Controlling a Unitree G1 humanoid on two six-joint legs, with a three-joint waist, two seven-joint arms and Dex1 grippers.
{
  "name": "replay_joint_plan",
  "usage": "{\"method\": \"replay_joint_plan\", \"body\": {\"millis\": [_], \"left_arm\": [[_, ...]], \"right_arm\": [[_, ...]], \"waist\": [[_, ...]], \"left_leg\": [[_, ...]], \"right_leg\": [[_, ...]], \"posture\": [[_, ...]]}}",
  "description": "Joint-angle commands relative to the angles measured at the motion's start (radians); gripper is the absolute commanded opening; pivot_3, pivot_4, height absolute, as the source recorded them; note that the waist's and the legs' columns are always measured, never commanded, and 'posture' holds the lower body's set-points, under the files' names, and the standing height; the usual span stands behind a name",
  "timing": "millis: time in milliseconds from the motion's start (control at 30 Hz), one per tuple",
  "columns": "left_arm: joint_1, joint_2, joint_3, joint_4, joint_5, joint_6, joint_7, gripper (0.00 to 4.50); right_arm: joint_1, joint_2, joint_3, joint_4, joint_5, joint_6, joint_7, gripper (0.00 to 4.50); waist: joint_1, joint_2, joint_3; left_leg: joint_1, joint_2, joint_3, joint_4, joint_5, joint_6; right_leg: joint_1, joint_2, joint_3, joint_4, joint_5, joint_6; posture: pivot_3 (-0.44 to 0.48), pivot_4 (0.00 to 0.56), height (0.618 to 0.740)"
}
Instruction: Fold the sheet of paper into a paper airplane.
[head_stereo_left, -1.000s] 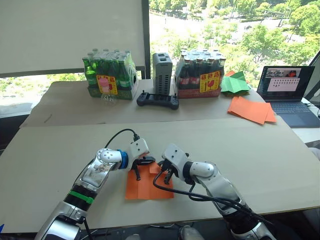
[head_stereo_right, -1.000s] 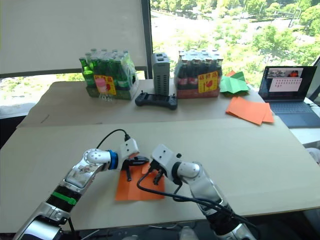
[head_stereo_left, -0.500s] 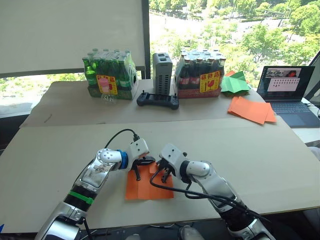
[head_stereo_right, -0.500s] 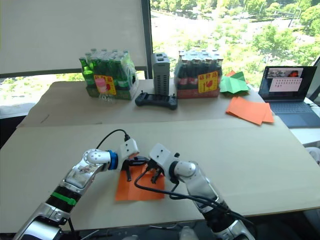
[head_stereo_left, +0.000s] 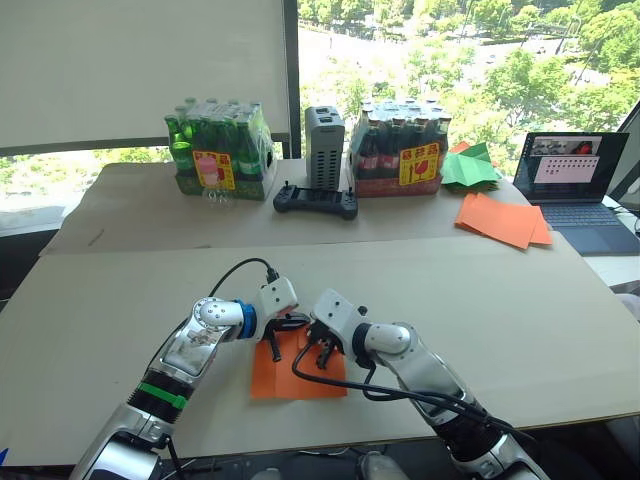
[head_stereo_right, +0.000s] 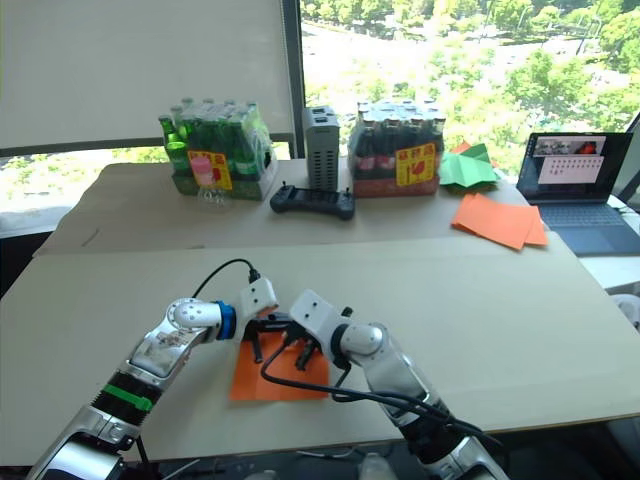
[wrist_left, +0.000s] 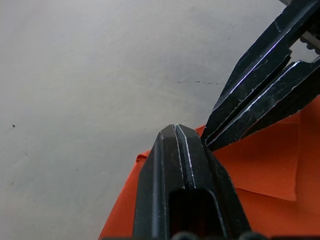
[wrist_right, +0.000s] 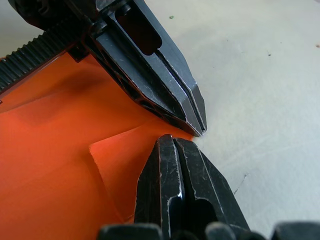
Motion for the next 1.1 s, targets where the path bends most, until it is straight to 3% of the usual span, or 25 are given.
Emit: {"method": "replay_joint_plan", "body": {"millis": [33,1100], "left_arm": [[0.019,0.01,-0.016,0.011,0.027,0.017,-0.004,0.0],[0.024,0.011,-0.019,0.012,0.03,0.003,-0.015,0.0]], "right_arm": [[0.027,-0.007,-0.004,0.014,0.014,0.066,-0.003,0.04],[0.156,-0.114,-0.009,-0.121,0.065,0.157,-0.007,0.04]], "waist": [[0.0,0.0,0.0],[0.004,0.001,-0.003]], "left_leg": [[0.0,0.0,0.0,0.0,0.0,0.0],[0.003,0.0,0.0,0.0,0.0,0.0]], "right_leg": [[0.0,0.0,0.0,0.0,0.0,0.0],[0.004,0.0,0.0,-0.001,-0.001,0.001]], "posture": [[0.0,0.15,0.723],[0.0,0.15,0.723]]}}
